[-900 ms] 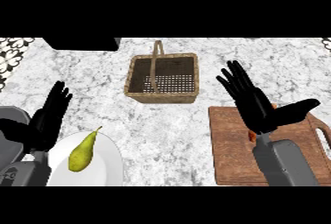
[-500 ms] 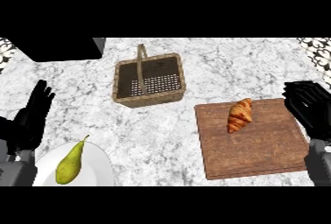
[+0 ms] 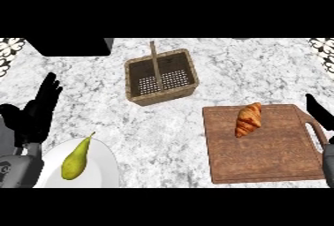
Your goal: Pick the croissant from the cutting board and place it in the basket
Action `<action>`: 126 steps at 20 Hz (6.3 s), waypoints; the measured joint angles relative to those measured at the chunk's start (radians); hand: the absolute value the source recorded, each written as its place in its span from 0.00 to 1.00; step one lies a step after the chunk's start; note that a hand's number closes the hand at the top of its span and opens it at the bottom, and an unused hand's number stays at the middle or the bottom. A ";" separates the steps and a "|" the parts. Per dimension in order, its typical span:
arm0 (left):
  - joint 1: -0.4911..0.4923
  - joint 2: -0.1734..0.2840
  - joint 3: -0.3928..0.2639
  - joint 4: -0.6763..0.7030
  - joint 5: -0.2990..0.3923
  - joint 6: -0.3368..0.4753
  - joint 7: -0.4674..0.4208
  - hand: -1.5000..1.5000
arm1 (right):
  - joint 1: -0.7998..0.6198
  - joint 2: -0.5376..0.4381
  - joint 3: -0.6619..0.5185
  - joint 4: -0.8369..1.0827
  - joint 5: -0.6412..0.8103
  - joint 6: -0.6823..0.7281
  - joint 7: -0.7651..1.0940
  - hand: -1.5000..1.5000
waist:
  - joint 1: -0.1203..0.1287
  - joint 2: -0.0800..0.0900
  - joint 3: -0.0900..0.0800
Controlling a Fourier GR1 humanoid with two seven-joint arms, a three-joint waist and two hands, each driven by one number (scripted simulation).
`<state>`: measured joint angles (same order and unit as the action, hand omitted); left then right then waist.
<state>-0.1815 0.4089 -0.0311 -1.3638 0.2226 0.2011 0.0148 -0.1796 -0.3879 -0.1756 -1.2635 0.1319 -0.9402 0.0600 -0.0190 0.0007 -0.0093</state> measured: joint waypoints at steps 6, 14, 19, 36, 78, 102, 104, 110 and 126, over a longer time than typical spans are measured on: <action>-0.009 -0.001 -0.015 -0.014 -0.017 0.015 0.029 0.50 | 0.043 -0.071 0.066 0.065 0.143 0.036 0.302 0.00 | 0.008 -0.004 -0.007; -0.023 -0.002 -0.021 -0.026 -0.022 0.023 0.064 0.50 | 0.050 -0.134 0.233 -0.021 0.163 0.367 0.712 0.00 | 0.008 -0.015 -0.008; -0.006 0.004 -0.015 -0.045 -0.023 0.029 0.078 0.50 | 0.014 -0.201 0.291 -0.228 0.172 0.520 0.975 0.00 | -0.003 -0.023 -0.004; -0.001 -0.024 -0.020 -0.096 -0.052 0.040 0.116 0.50 | 0.121 -0.051 0.318 -0.645 0.488 0.594 1.159 0.00 | 0.011 -0.005 0.007; 0.002 -0.112 0.090 -0.106 -0.148 -0.066 0.125 0.50 | 0.059 0.380 0.139 -0.334 0.857 0.611 0.987 0.00 | 0.019 -0.001 0.009; -0.018 -0.154 0.129 -0.112 -0.196 -0.100 0.152 0.50 | -0.014 0.362 0.124 -0.085 0.703 0.574 0.817 1.00 | 0.017 -0.014 -0.007; -0.024 -0.165 0.124 -0.097 -0.203 -0.095 0.142 0.50 | -0.007 0.362 0.163 -0.088 0.692 0.574 0.789 1.00 | 0.017 -0.015 -0.010; -0.061 -0.184 0.077 -0.098 -0.204 -0.127 0.142 0.50 | -0.054 0.374 0.577 -0.110 0.650 0.813 0.551 1.00 | 0.148 -0.003 0.004; -0.028 -0.153 0.136 -0.090 -0.197 -0.112 0.140 0.50 | 0.128 0.389 1.271 -0.441 0.287 0.886 0.142 1.00 | 0.031 -0.006 0.010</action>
<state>-0.2093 0.2563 0.1048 -1.4534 0.0255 0.0890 0.1543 -0.0518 0.0009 1.0953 -1.7044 0.4185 -0.0544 0.2019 0.0119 -0.0056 0.0005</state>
